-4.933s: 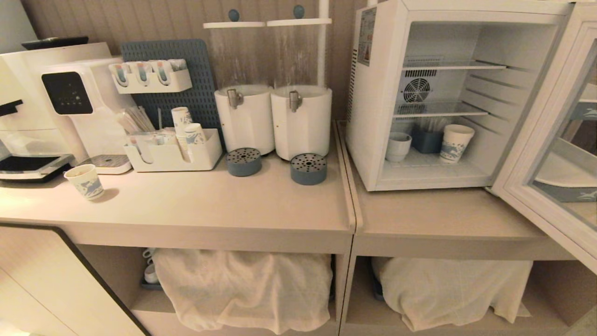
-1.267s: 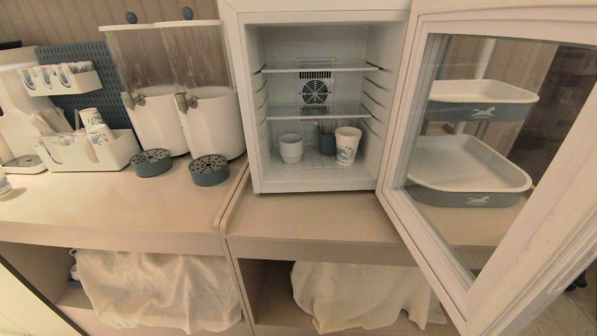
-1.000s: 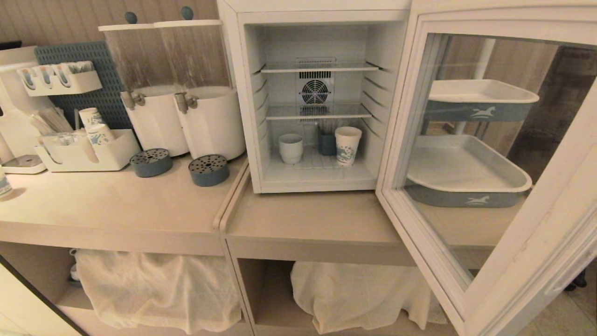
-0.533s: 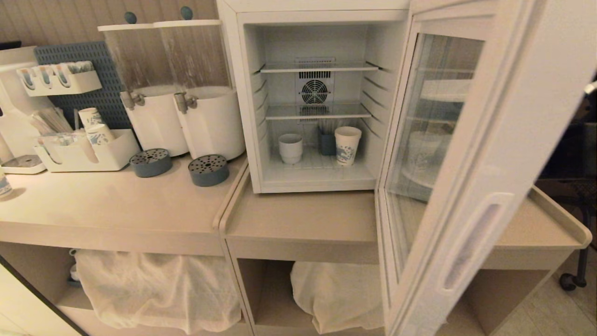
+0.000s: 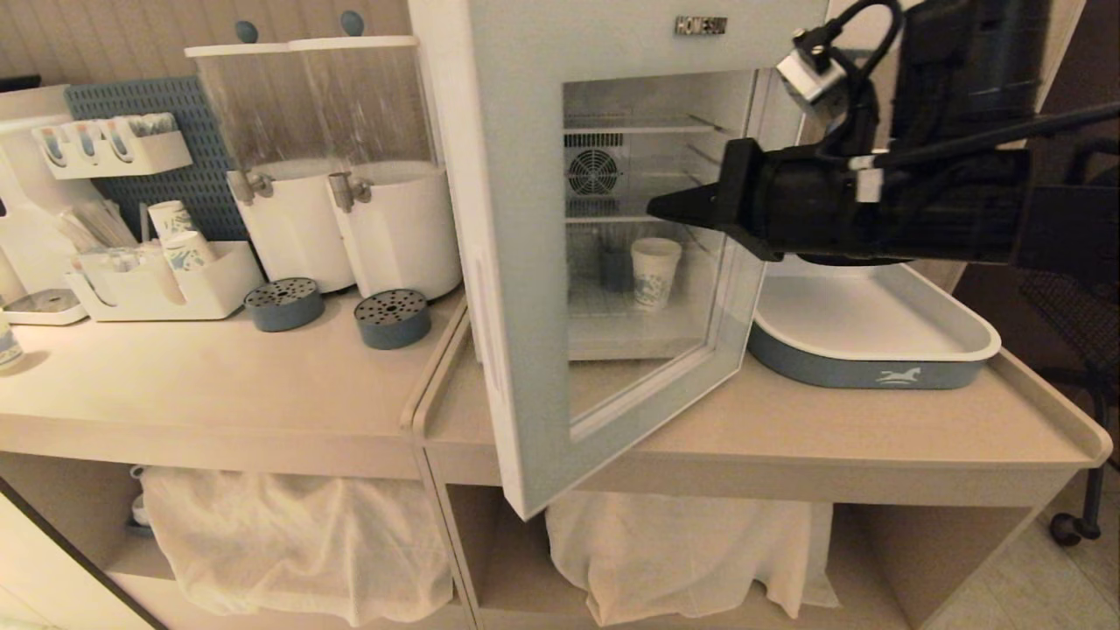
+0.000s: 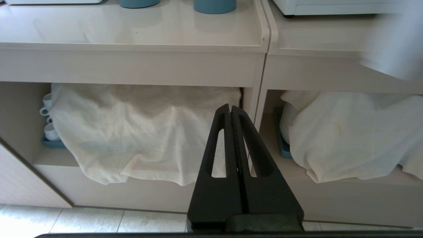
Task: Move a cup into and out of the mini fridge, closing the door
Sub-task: Close the freezer door, then open the freezer door
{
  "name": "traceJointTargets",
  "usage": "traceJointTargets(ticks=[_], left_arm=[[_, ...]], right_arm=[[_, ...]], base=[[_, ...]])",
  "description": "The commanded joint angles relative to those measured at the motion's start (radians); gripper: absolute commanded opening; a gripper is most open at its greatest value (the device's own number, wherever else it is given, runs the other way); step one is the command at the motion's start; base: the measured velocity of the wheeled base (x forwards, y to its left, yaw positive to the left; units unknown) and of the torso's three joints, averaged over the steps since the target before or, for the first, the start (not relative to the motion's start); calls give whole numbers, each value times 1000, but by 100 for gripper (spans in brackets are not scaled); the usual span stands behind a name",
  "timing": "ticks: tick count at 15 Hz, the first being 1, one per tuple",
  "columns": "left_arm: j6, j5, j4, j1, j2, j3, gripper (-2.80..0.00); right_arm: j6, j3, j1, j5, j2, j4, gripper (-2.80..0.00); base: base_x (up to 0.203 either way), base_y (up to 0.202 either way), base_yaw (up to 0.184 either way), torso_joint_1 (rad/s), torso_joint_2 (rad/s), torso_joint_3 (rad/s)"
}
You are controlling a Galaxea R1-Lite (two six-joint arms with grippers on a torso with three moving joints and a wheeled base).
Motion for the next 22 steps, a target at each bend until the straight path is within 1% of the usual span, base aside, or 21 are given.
traceJointTargets(ticks=[1,3,4,5,6,8,10,13,16,18,19,21,22], left_arm=[[0,1,0,1,0,0,-280],[-2,1,-3,1,0,0,-280],[-1,1,-6,1,0,2,-280],[-2,1,-6,1,0,3,-280],[-2,1,-6,1,0,3,-280],[-2,1,-6,1,0,3,-280],[-2,1,-6,1,0,3,-280],[-2,1,-6,1,0,3,-280],[-2,1,-6,1,0,3,-280],[-2,1,-6,1,0,3,-280],[-2,1,-6,1,0,3,-280],[-2,1,-6,1,0,3,-280],[-2,1,-6,1,0,3,-280]], right_arm=[[-3,-187,43,-197,185,50,-280],[-15,-385,56,-302,333,140,-280],[-46,-428,61,-341,386,157,-280],[-95,-442,64,-373,424,154,-280],[-121,-448,66,-403,441,149,-280],[-121,-442,66,-407,424,155,-280],[-126,-365,60,-401,322,160,-280],[-167,-138,43,-395,96,163,-280],[-197,93,13,-390,-228,167,-280],[-199,199,-18,-414,-466,220,-280],[-179,229,-31,-452,-576,282,-280],[-90,276,-51,-550,-776,444,-280],[-43,301,-72,-585,-860,519,-280]], base=[[0,0,0,0,0,0],[0,0,0,0,0,0],[0,0,0,0,0,0],[0,0,0,0,0,0],[0,0,0,0,0,0],[0,0,0,0,0,0],[0,0,0,0,0,0],[0,0,0,0,0,0],[0,0,0,0,0,0],[0,0,0,0,0,0],[0,0,0,0,0,0],[0,0,0,0,0,0],[0,0,0,0,0,0]])
